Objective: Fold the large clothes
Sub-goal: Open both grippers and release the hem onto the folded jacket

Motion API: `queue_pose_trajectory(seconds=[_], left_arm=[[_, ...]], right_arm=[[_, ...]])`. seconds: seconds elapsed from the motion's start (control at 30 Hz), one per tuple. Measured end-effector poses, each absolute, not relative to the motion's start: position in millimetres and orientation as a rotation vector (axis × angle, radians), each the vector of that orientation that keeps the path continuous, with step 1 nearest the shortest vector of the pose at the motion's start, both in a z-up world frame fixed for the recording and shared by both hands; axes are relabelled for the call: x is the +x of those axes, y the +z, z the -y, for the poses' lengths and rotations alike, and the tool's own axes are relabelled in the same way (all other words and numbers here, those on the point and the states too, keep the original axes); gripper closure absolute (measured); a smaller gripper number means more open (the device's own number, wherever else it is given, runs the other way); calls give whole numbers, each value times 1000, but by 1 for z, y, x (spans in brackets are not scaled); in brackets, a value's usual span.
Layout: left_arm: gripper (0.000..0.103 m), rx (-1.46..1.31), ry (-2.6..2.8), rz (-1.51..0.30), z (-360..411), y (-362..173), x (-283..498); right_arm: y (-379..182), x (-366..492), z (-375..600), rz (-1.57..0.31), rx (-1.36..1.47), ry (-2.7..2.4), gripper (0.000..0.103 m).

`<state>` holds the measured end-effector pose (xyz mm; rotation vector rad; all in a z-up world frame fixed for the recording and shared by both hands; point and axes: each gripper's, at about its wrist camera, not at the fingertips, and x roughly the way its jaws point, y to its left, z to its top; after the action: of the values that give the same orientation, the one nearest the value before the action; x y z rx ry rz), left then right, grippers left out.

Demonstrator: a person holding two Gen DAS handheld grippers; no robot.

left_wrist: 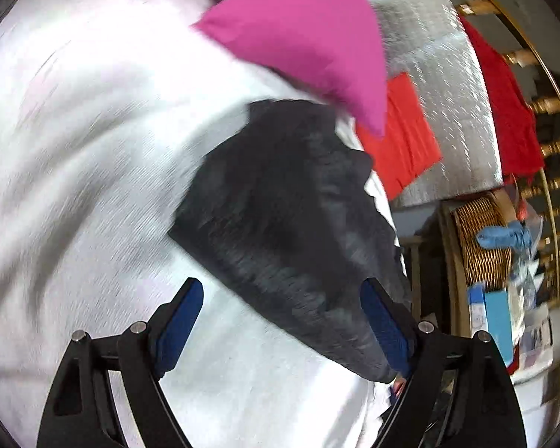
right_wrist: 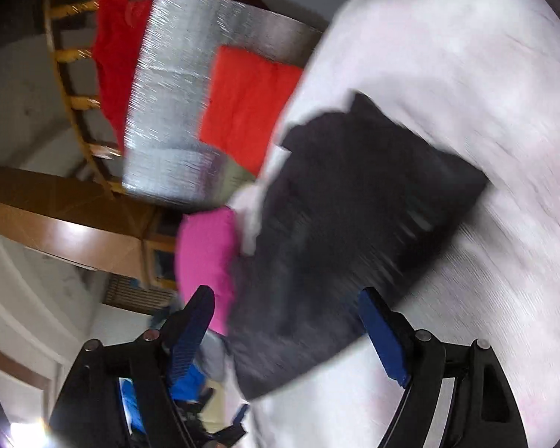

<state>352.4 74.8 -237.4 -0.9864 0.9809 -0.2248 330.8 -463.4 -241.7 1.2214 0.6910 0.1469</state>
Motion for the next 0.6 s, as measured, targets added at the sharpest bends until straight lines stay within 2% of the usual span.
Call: queue_pose_trajectory(seconds=[0.17,0.33,0.5,0.53,0.57,0.6], left_arm=[[17,-1050,-138,-975,-83,-262,365],[17,-1129,-115,-895,-89,-272,388],[18,-1121,-108,-820,-87,-271,395],[23,-1102,-109,-806,-86,-269,395],[42,-1092,-107,-800,-85,-268,398],[52,-1064,-96,-798,-83,-266,400]], right_arm=[[-272,333,476,-728,1241,-7,20],[-278,350,500,-606,1259,-61,21],[-276,371,501,-586,1222,-60,23],[-276,375,499,-596,1194,-66,28],[-273,386,494,-617,1173,-88,49],[-274,388,494,-633,1165,-95,56]])
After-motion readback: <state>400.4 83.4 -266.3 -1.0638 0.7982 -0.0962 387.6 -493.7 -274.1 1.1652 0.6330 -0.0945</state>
